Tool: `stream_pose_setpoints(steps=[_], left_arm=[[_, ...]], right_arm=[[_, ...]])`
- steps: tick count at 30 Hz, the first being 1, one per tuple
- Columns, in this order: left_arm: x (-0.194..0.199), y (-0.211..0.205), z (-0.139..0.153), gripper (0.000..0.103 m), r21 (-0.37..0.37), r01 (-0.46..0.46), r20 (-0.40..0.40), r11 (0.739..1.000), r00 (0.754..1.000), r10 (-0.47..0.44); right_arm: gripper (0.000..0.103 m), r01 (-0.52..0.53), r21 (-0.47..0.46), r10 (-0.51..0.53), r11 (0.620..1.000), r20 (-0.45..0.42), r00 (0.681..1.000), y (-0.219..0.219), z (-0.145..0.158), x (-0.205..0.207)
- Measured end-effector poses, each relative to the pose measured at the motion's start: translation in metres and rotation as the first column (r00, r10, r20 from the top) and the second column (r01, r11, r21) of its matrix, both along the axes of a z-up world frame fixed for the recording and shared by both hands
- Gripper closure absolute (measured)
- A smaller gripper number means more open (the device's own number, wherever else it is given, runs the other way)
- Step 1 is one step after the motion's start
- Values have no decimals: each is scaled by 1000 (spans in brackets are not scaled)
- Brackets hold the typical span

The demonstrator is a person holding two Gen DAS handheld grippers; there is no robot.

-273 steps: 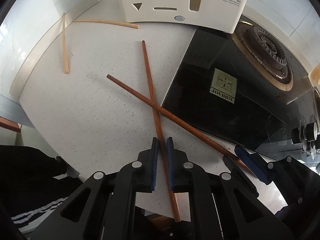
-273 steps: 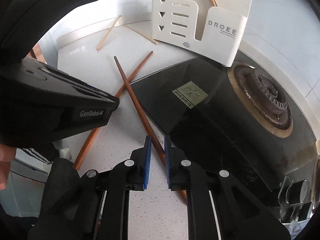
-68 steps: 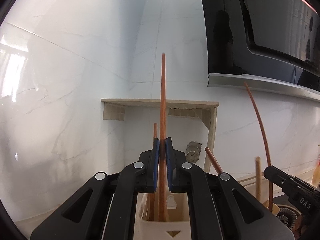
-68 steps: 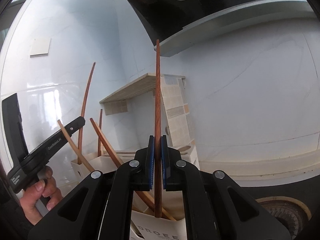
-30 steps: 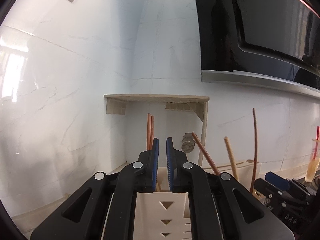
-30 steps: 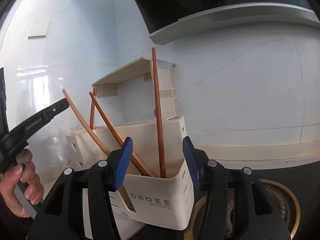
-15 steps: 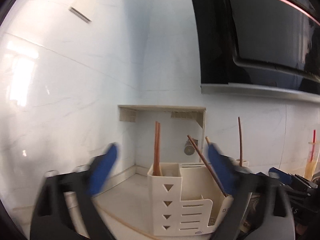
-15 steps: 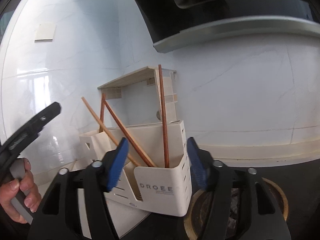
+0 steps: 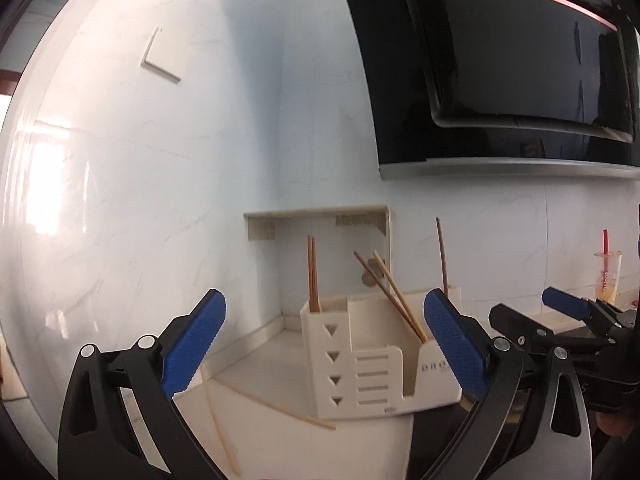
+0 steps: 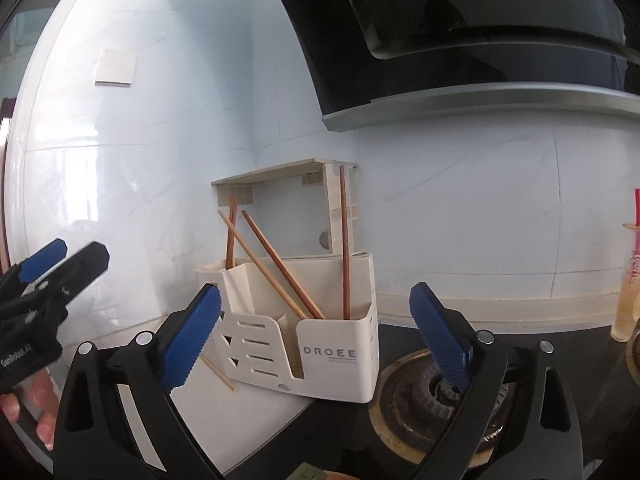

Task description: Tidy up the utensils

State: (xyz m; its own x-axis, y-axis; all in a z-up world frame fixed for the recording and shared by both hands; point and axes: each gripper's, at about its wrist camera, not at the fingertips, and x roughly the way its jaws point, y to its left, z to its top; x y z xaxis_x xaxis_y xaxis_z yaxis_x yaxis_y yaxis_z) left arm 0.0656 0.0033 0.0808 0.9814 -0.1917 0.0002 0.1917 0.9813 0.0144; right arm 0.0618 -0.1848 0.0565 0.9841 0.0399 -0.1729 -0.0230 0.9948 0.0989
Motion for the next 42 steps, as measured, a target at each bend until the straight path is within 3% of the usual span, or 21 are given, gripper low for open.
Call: stream_pose_setpoints(steps=[7, 21, 42], left_arm=[[-12, 12, -6, 5, -45, -41, -28, 998, 999, 40], [-26, 7, -16, 5, 8, -54, -42, 999, 998, 54], [-26, 12, -22, 5, -8, -86, -48, 996, 995, 86]], right_arm=[[5, 33, -25, -34, 999, -20, 999, 3, 0, -15], [5, 171, -85, -171, 982, -2, 985, 5, -4, -35], [5, 218, -83, -222, 973, -42, 974, -2, -12, -32]])
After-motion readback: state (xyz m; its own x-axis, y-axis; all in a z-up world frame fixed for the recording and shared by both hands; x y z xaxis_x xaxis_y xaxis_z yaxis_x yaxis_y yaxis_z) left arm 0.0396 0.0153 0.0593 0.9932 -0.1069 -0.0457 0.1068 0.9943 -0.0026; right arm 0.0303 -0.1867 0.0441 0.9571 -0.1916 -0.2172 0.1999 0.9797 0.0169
